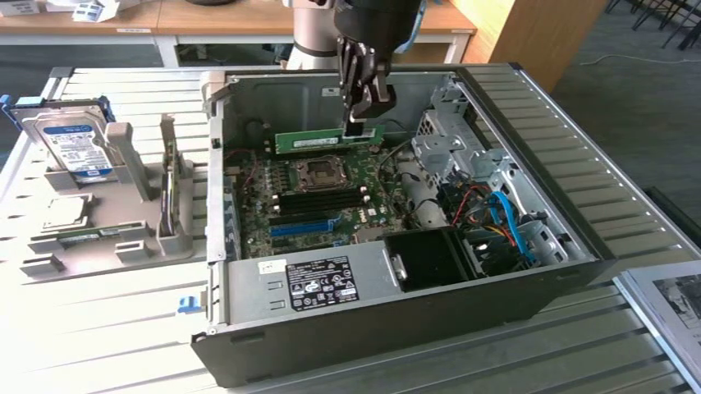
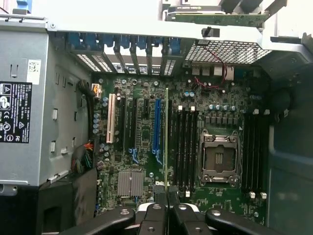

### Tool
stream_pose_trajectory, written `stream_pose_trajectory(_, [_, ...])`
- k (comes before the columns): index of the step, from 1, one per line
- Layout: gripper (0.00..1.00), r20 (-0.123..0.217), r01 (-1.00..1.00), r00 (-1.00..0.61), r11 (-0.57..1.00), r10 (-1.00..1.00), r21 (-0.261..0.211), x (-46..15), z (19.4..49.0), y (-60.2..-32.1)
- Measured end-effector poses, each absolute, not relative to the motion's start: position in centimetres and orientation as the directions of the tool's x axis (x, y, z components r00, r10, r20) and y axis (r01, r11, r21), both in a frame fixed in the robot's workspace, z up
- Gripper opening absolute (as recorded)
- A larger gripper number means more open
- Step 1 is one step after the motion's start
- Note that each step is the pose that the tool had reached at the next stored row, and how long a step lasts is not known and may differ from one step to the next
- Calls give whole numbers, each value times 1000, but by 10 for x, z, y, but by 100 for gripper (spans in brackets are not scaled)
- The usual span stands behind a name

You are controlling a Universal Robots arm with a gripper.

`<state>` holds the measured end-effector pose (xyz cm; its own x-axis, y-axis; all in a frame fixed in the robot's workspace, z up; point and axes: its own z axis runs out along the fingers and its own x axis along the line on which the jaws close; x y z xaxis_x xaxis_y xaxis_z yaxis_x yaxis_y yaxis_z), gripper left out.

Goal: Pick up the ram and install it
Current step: 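Pick up the ram and move it above insertion slot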

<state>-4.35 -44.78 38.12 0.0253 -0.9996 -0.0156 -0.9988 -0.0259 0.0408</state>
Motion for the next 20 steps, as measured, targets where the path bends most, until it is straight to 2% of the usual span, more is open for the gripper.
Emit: stream_pose_trajectory(20, [12, -16, -999, 25, -26, -1000, 41, -43, 380, -424])
